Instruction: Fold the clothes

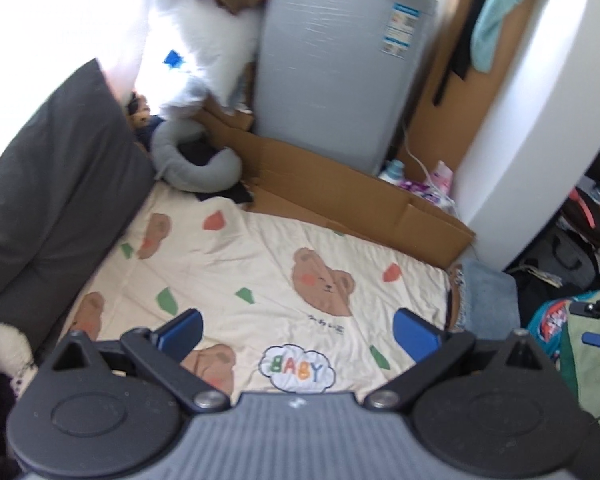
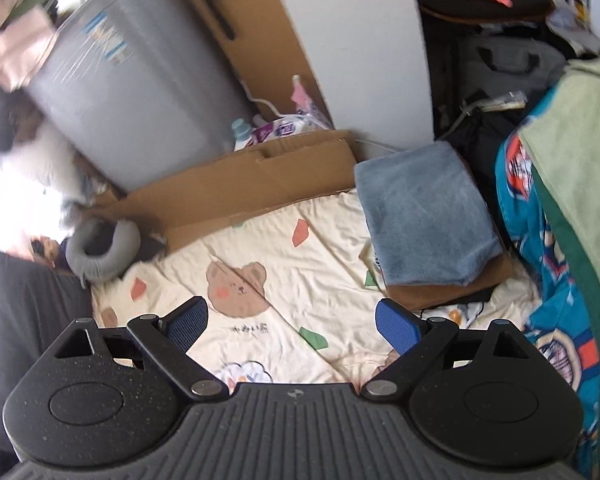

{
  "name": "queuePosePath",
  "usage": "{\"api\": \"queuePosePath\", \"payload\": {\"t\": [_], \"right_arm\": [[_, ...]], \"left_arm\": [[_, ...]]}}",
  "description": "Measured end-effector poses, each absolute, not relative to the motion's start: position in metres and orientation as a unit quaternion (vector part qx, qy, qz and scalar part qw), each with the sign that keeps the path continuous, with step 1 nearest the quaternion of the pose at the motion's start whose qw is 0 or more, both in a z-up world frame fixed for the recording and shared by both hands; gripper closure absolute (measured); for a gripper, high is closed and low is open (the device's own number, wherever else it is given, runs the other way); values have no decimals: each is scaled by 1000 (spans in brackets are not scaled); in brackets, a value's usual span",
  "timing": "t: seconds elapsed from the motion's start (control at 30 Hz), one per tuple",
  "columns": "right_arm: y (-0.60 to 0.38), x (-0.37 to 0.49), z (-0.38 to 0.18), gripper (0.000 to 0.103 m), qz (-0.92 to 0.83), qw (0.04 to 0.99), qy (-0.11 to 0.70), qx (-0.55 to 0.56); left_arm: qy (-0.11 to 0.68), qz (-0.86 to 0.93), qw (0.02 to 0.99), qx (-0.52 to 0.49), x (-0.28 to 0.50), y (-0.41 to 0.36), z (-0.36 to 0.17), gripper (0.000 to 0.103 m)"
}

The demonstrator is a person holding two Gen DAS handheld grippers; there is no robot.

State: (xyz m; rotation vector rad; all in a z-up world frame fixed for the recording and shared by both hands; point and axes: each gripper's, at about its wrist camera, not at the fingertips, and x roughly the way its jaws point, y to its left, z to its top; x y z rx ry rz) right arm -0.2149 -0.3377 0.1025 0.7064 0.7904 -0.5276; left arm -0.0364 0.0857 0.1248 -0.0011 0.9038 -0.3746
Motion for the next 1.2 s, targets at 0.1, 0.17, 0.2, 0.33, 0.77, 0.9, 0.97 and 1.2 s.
{"api": "queuePosePath", "payload": {"t": [0.1, 0.17, 0.2, 0.33, 0.77, 0.9, 0.97, 1.2], "right_arm": [[-326, -205, 109, 8, -238, 834, 383, 317], [-317, -199, 112, 8, -229, 838, 389, 307], [-313, -197, 113, 8, -225, 840, 391, 303], [-294, -186, 115, 8, -211, 845, 401, 284], [-254, -175, 91, 8, -182, 846, 444, 234], [-245, -174, 83, 8, -168, 842, 458, 231], [-241, -175, 80, 8, -162, 842, 463, 224], [-232, -180, 75, 8, -158, 843, 476, 195]], "left_arm": [[438, -158, 885, -6, -39, 100, 119, 1], [443, -146, 885, -7, -41, 108, 114, 1], [444, -140, 885, -5, -43, 110, 112, 1], [451, -129, 883, 7, -50, 113, 104, 1], [474, -127, 870, 43, -63, 110, 95, 1], [474, -114, 872, 34, -69, 107, 89, 1], [478, -113, 870, 31, -73, 101, 82, 1], [498, -128, 857, 32, -83, 67, 53, 1]]}}
